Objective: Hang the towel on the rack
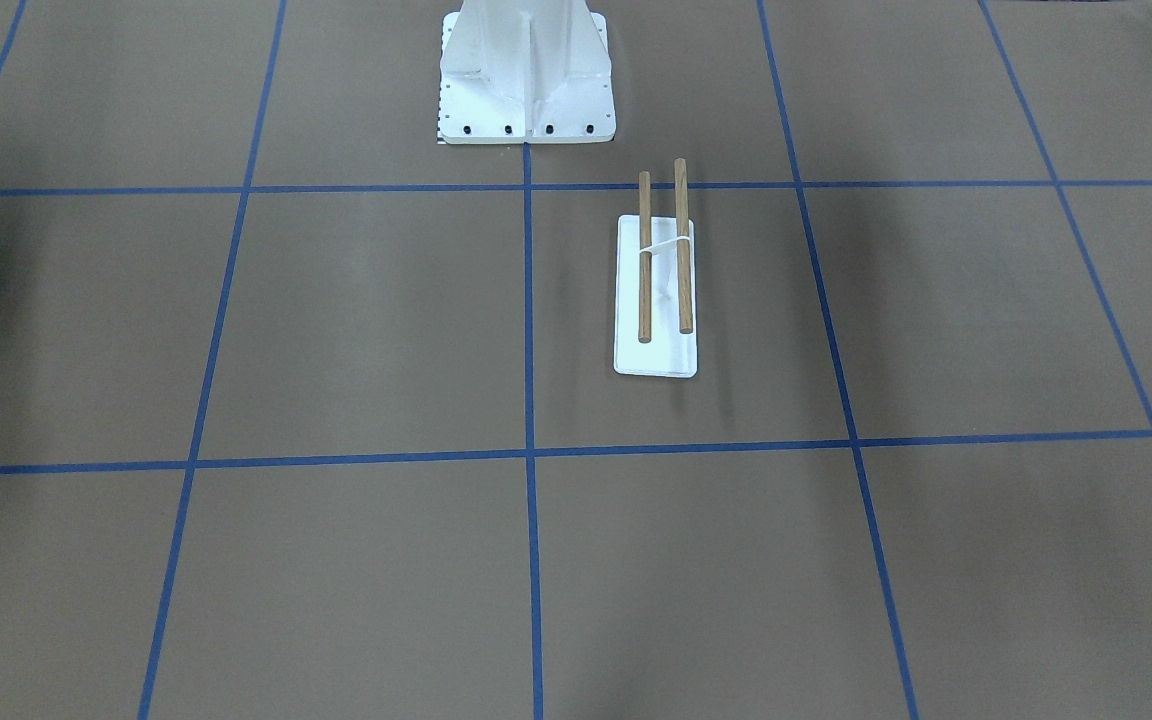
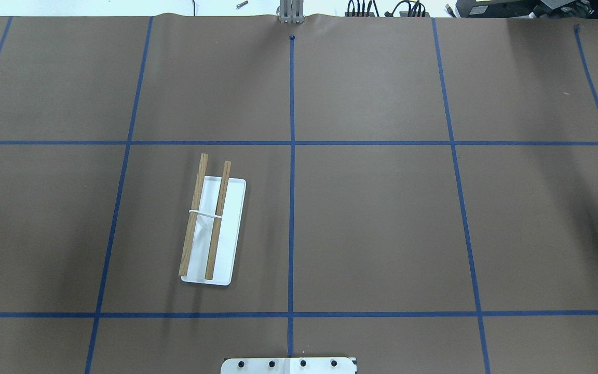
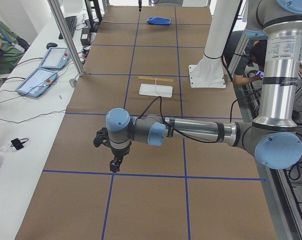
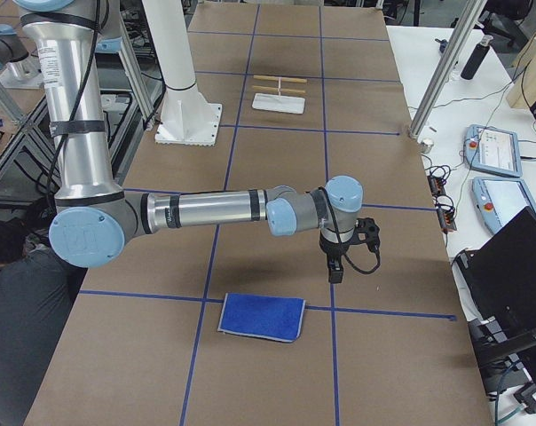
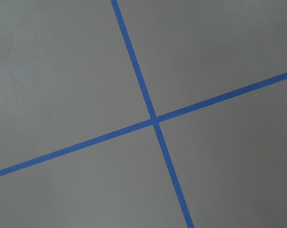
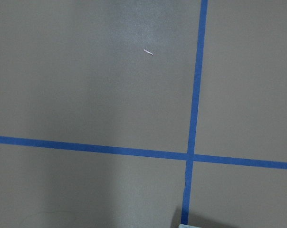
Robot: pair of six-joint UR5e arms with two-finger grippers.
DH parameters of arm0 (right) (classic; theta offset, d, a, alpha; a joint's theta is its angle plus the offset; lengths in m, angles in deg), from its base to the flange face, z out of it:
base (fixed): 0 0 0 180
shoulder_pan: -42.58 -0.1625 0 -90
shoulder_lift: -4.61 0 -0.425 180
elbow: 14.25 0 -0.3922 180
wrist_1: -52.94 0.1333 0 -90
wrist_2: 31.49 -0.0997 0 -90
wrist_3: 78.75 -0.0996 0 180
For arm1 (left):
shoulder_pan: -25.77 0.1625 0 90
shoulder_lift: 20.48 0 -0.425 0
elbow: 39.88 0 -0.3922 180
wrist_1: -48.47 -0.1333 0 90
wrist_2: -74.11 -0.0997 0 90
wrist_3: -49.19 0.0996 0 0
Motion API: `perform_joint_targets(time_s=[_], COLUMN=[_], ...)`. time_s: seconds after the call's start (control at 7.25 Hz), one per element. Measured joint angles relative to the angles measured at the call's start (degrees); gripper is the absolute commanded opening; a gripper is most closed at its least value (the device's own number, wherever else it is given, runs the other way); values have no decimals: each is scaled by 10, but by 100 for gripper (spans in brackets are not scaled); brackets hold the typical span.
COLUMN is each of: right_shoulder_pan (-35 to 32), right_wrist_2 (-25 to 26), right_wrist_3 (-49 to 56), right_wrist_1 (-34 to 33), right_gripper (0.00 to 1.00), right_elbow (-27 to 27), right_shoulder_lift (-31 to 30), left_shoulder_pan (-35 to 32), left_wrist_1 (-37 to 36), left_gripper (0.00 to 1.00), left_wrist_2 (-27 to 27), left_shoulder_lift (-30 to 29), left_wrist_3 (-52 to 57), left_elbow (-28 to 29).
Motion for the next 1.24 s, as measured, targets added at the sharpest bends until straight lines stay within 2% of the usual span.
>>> perform_joint_targets(time_s=[0.69,1.24], right_shoulder_pan=[1,29], right_wrist_2=[-1,6], right_wrist_3=[1,-23], right_wrist_1=[4,86], right_gripper=[100,100], right_elbow=[-7,-14], right_shoulder_lift=[-1,-30], left_shoulder_pan=[0,2], left_wrist_1=[75,151], left_gripper=[99,99], left_wrist_2=[-1,-1], left_shoulder_lift=[0,-2], left_wrist_3=[-1,-12], left_elbow=[0,2])
